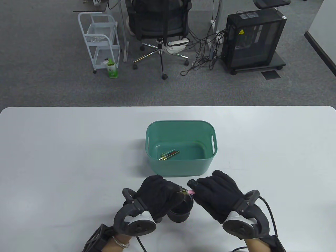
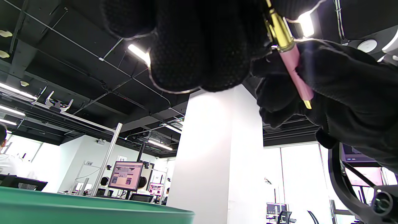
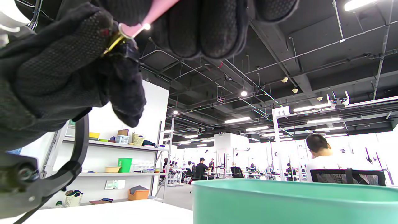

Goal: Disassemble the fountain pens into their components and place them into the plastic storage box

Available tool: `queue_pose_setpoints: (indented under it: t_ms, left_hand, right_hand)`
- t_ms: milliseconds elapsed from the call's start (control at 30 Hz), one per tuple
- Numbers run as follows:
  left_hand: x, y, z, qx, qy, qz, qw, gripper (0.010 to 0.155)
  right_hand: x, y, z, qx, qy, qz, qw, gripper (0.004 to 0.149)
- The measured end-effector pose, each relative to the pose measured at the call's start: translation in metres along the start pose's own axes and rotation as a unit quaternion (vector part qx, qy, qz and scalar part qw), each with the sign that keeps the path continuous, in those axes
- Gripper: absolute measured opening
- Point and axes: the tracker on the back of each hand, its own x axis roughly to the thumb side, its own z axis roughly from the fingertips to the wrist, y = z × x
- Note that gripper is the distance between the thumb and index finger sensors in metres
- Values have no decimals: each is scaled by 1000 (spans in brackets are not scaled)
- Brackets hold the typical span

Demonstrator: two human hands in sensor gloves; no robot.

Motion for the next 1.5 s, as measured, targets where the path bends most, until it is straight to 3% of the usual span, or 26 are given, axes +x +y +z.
queue_pose_setpoints:
  t_ms: [267,500,867,1500]
  left_hand:
    - [-1,0,0,2,3,2,1000,54]
    - [-2,-1,1,-9,0,4,1000,68]
    - [1,-1,1,-10,-6,-12,1000,46]
    - [0,0,1,3,-1,-4,1000,45]
  right_hand:
    - [1,0,0,1,-1,1,1000,45]
    - [-1,-1,0,-1,2,3,1000,45]
    - [-3,0,0,1,3,2,1000,45]
    - [-2,1,-1,3,0,3,1000,45]
